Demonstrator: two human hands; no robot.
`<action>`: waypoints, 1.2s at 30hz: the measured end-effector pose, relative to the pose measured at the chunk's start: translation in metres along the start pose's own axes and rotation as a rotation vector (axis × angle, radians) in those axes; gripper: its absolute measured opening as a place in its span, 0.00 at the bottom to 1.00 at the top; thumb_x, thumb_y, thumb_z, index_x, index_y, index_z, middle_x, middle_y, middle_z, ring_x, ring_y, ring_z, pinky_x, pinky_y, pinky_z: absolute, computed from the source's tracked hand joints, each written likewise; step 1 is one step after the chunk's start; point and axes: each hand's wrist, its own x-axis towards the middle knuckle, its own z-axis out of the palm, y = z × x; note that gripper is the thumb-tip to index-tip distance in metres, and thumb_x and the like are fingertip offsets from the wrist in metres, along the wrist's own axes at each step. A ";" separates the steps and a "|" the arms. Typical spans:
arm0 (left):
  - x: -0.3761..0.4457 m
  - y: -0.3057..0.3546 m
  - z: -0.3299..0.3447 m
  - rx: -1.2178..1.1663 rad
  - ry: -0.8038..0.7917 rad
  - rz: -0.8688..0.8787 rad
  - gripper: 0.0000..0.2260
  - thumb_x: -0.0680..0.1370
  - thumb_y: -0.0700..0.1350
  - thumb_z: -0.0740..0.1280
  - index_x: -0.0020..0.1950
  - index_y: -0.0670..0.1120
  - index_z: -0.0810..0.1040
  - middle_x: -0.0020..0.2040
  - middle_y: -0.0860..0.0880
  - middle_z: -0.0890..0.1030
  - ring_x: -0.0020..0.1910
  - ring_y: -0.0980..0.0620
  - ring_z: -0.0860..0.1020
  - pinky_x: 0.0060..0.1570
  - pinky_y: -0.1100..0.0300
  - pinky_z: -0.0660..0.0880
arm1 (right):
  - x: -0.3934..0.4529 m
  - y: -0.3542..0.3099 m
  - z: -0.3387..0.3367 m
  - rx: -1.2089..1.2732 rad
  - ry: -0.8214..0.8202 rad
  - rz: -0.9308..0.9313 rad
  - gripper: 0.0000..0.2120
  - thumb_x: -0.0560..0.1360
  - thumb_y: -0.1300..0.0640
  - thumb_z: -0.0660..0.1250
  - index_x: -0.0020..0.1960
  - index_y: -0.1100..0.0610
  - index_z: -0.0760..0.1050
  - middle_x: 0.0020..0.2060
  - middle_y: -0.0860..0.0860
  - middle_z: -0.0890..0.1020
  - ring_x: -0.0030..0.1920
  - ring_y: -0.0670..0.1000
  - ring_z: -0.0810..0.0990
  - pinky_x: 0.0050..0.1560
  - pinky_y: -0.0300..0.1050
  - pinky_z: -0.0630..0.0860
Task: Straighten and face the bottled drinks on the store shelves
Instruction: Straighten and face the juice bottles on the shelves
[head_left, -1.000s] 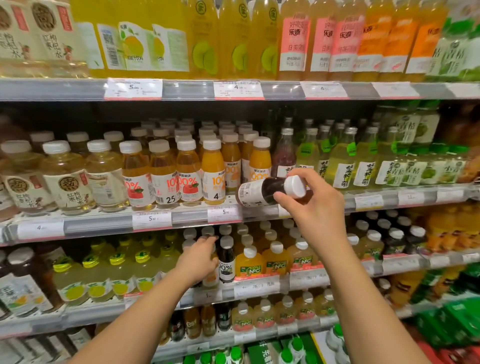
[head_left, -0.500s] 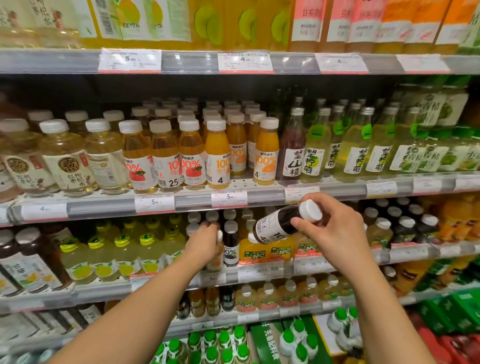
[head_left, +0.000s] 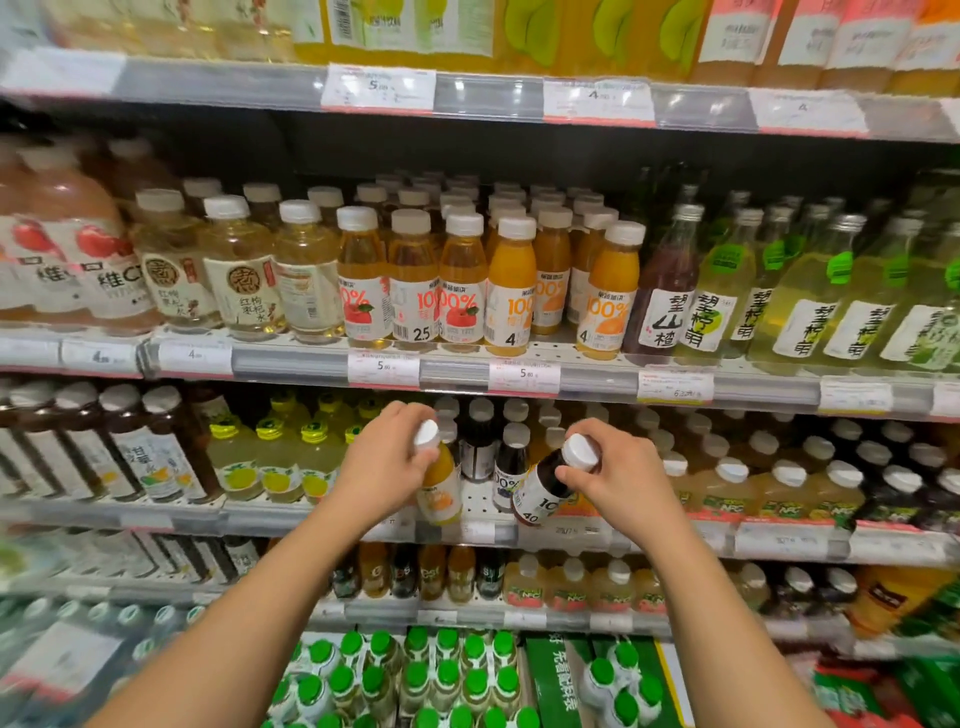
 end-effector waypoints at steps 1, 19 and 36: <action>-0.006 -0.003 -0.008 -0.014 0.023 0.003 0.18 0.78 0.47 0.71 0.68 0.51 0.75 0.61 0.52 0.76 0.59 0.50 0.77 0.58 0.54 0.74 | 0.004 -0.003 0.007 -0.007 -0.021 -0.015 0.16 0.72 0.51 0.77 0.57 0.48 0.76 0.45 0.46 0.82 0.46 0.51 0.79 0.46 0.47 0.74; -0.086 -0.047 -0.082 -0.156 0.231 -0.053 0.18 0.79 0.44 0.70 0.68 0.52 0.75 0.61 0.57 0.76 0.61 0.58 0.74 0.58 0.59 0.73 | 0.069 -0.034 0.116 -0.372 -0.100 -0.072 0.14 0.76 0.56 0.73 0.60 0.53 0.76 0.51 0.54 0.83 0.54 0.59 0.81 0.48 0.49 0.75; -0.088 -0.041 -0.073 -0.139 0.175 -0.024 0.18 0.79 0.45 0.71 0.67 0.55 0.74 0.62 0.61 0.74 0.59 0.62 0.73 0.50 0.78 0.68 | 0.098 -0.033 0.140 -0.475 -0.168 -0.111 0.14 0.78 0.59 0.68 0.63 0.55 0.75 0.56 0.56 0.82 0.56 0.61 0.81 0.52 0.51 0.76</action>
